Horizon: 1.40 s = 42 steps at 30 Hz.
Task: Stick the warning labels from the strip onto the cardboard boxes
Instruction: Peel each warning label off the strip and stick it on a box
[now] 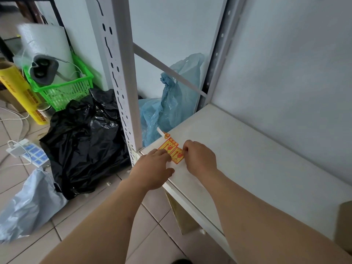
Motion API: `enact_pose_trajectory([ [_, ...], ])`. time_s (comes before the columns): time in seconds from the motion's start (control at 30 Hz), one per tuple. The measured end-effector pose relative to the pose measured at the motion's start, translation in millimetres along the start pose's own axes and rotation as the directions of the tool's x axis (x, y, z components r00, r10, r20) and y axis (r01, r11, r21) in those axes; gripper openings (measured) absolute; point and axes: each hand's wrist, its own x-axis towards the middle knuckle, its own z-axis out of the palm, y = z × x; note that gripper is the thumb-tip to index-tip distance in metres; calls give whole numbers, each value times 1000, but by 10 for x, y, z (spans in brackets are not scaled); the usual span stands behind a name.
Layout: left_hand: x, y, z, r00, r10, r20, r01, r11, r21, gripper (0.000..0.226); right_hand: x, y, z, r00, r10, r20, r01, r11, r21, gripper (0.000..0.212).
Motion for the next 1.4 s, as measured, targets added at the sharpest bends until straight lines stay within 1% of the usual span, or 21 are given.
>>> enact_pose_trajectory([
  [0.13,-18,37,-35,999,-39,-30,39,999,10,37,45,1,-66,999,-4,38,3,1000,17,24],
  [0.27,-20,44,-51,998,-43,-42,45,998,35,42,73,-14,-146,996,-29,81,28,1000,2,21],
  [0.43,-23,41,-47,999,-46,-27,48,997,56,49,67,51,-225,995,28,95,-31,999,31,15],
  [0.57,-42,47,-29,999,-30,-43,34,993,109,50,-30,200,-241,997,29,73,-35,996,88,2],
  [0.7,-61,249,-91,994,48,-100,-31,986,163,46,-198,429,-377,999,14,35,-20,988,151,9],
  [0.77,-79,469,-146,985,133,-114,-111,977,182,42,-330,592,-545,1000,2,27,-6,989,151,9],
  [0.83,-127,734,-193,967,235,-93,-212,954,210,40,-504,790,-744,999,0,50,-7,991,136,9],
  [0.9,-208,1048,-215,934,349,-71,-324,916,238,39,-749,1030,-954,996,15,82,-23,995,101,10],
  [0.97,-312,1385,-218,887,458,-53,-431,864,261,39,-1039,1267,-1143,994,41,98,-47,997,67,12],
  [1.1,-601,2087,-224,767,641,-34,-606,740,293,37,-1690,1689,-1464,989,128,71,-130,991,26,13],
  [1.23,-957,2709,-192,651,758,-40,-717,630,299,34,-2333,2030,-1720,965,261,25,-261,965,29,13],
  [1.4,-1376,3366,-25,519,855,-4,-831,506,230,28,-3100,2382,-1967,923,385,-12,-381,916,124,13],
])
